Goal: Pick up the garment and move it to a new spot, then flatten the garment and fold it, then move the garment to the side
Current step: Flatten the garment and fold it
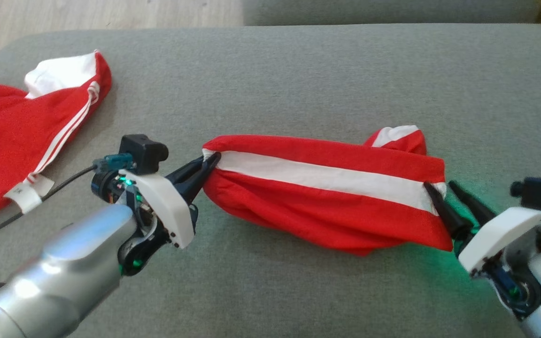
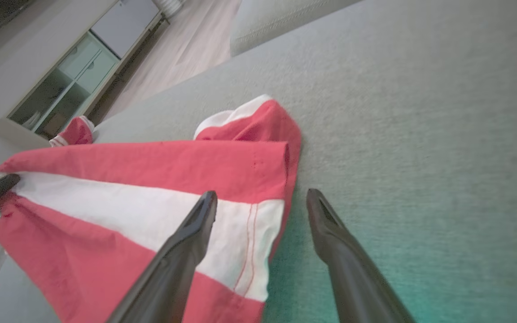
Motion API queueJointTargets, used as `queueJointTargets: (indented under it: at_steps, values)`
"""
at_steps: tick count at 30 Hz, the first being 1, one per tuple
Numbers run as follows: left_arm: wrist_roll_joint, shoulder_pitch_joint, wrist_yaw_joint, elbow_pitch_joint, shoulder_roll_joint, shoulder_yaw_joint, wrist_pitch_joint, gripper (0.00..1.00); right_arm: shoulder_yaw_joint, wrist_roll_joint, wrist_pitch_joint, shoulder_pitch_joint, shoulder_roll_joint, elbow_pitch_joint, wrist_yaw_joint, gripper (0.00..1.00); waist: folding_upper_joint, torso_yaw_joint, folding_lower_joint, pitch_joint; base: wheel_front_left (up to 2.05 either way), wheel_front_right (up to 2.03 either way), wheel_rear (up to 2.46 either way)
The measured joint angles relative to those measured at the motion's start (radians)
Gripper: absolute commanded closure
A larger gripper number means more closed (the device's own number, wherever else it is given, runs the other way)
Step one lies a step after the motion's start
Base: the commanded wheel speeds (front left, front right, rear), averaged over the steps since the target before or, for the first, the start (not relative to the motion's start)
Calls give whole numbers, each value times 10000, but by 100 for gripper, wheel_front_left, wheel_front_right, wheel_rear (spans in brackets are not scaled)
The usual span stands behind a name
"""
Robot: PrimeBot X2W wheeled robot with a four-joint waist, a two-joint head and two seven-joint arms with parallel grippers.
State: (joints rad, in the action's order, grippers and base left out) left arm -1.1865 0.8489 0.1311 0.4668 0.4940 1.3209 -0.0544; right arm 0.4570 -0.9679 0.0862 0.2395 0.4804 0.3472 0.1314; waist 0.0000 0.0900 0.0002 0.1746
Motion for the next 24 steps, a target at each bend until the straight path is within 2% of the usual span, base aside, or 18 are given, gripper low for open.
queueJointTargets:
  at_steps: [4, 8, 14, 18, 24]
  values:
    - [0, 62, 12, 150, -171, 0, -10, 100, 813, -802, 299, -10, 422, -244, 0, 0, 0, 193, 0, 95, 0, 0, 0]
    - [0, 59, 12, 192, -236, 0, -8, 100, 1122, -1248, -221, -14, 717, -276, 0, 0, 0, 326, -1, 81, 0, 0, 0]
    - [0, 50, 12, 159, -240, 2, 4, 100, 1480, -1421, -890, -26, 876, -213, 0, 100, 0, 355, -2, -47, 0, 0, 0]
    - [0, 40, 12, 132, -236, 4, 19, 100, 1695, -1436, -1122, -33, 966, -196, 0, 100, 0, 347, -2, -115, 0, 0, 0]
    - [222, 49, 12, -61, -184, 8, -125, 100, 1536, -1388, -2117, -21, 1248, -274, 0, 100, 0, 283, -2, -198, 0, 0, 0]
